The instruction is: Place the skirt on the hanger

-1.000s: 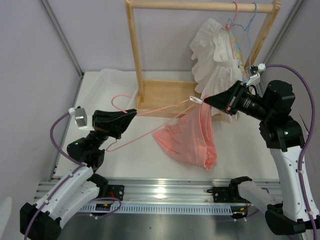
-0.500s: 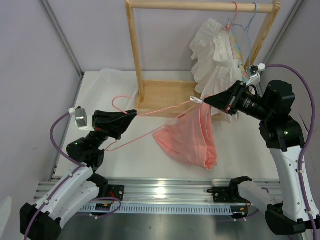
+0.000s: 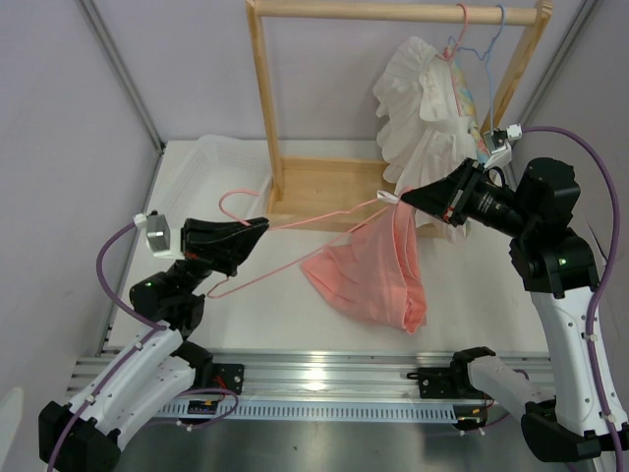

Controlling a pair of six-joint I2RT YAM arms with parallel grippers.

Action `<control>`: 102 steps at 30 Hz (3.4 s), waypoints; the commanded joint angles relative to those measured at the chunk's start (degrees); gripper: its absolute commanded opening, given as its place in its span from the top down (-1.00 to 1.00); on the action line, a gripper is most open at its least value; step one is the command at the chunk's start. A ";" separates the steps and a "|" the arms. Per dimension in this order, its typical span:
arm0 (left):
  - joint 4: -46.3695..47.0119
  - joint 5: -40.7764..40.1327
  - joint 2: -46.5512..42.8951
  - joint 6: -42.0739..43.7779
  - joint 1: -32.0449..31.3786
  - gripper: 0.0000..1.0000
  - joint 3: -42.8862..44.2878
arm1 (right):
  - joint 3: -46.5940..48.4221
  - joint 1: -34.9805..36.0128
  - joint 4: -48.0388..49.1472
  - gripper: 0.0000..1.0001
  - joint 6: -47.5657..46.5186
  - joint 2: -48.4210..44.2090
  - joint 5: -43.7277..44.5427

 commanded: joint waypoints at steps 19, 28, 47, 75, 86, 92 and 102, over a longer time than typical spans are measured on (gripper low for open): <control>3.32 0.61 1.47 -1.55 0.61 1.00 1.62 | 0.39 -0.36 3.49 1.00 -0.93 -0.70 -1.76; 4.47 0.17 2.26 -1.81 0.61 1.00 2.33 | -0.14 -0.37 2.70 1.00 -1.54 -1.05 -2.11; 2.88 0.87 0.95 -1.46 0.61 1.00 1.98 | 0.04 -0.36 3.23 1.00 -1.28 -0.79 -1.58; -64.05 -35.38 -6.27 11.02 -8.34 1.00 3.47 | -5.23 0.60 -1.35 1.00 -8.22 -3.07 13.34; -56.19 -41.58 18.43 9.01 -5.47 1.00 8.38 | -10.25 4.03 -0.90 1.00 -13.14 -1.94 22.23; -55.63 -38.50 24.05 10.67 -4.05 1.00 18.57 | -10.07 4.21 -1.43 1.00 -14.38 -2.02 22.50; -63.21 -37.63 27.99 20.06 -4.23 0.99 34.99 | -11.13 4.12 0.59 1.00 -15.52 -1.50 22.41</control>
